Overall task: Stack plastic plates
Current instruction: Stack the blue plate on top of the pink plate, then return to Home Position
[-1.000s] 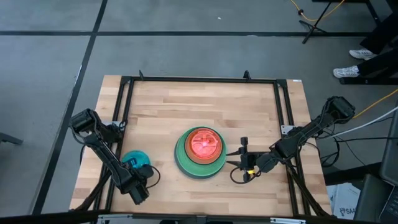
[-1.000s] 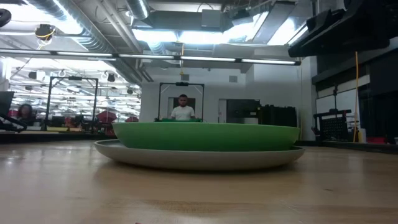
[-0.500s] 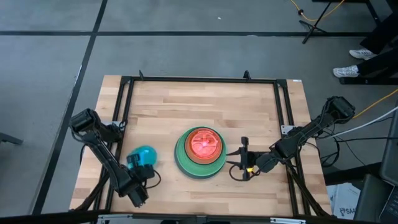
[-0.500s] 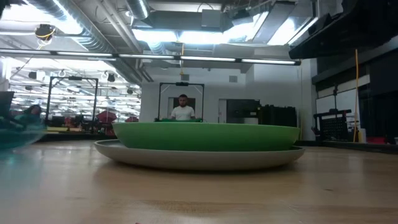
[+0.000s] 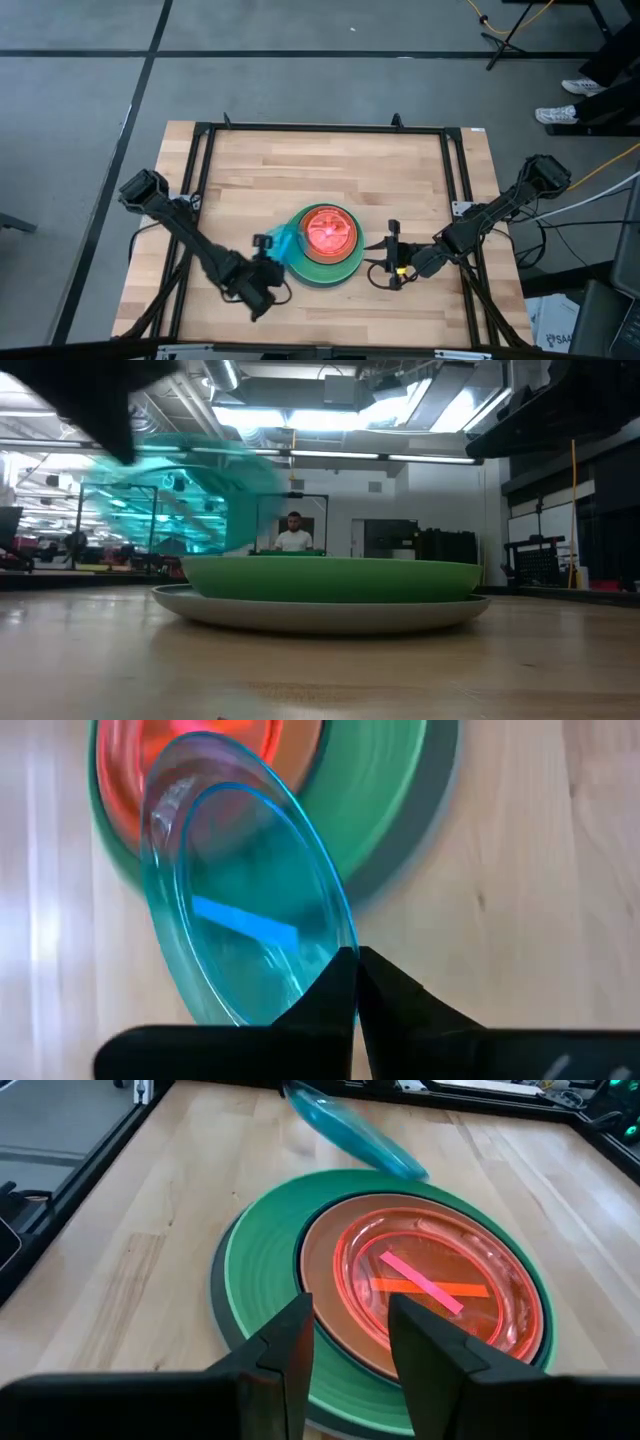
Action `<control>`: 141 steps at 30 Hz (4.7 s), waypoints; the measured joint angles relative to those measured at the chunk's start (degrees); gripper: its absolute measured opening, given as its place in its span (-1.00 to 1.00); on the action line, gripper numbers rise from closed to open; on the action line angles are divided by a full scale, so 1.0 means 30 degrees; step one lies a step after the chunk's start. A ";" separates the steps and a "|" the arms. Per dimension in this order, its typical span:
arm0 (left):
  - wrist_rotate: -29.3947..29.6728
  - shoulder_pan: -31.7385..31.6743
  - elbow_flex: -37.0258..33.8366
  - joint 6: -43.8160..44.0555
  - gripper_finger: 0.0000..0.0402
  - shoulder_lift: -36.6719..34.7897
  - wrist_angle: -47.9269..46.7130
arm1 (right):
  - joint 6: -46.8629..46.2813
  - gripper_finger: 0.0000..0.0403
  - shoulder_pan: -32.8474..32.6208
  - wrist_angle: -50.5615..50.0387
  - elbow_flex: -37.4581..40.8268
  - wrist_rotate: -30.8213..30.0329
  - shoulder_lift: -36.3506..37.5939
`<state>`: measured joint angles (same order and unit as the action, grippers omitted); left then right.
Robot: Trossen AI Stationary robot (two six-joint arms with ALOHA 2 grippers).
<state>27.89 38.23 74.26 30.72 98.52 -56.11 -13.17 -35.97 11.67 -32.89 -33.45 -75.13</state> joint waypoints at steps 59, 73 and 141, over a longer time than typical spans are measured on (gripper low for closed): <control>-0.7126 -1.1849 -1.3498 -1.3176 -0.45 -0.9870 2.1701 | 0.4351 -0.48 0.7352 -0.3660 0.0890 0.6001 0.6108; -0.6528 -1.4381 -2.3509 -0.9251 -0.56 -1.8711 2.9764 | 0.3908 -0.96 1.0754 0.2055 0.7482 0.7491 1.3997; -0.5409 -1.3424 -2.4611 -0.8934 -0.98 -3.2705 1.9525 | 0.2967 -1.00 1.0746 -0.2975 1.0807 0.7685 2.4968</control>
<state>11.66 -2.04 0.43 3.92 0.40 2.47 -4.27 -3.73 2.74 -0.47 -10.40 -0.23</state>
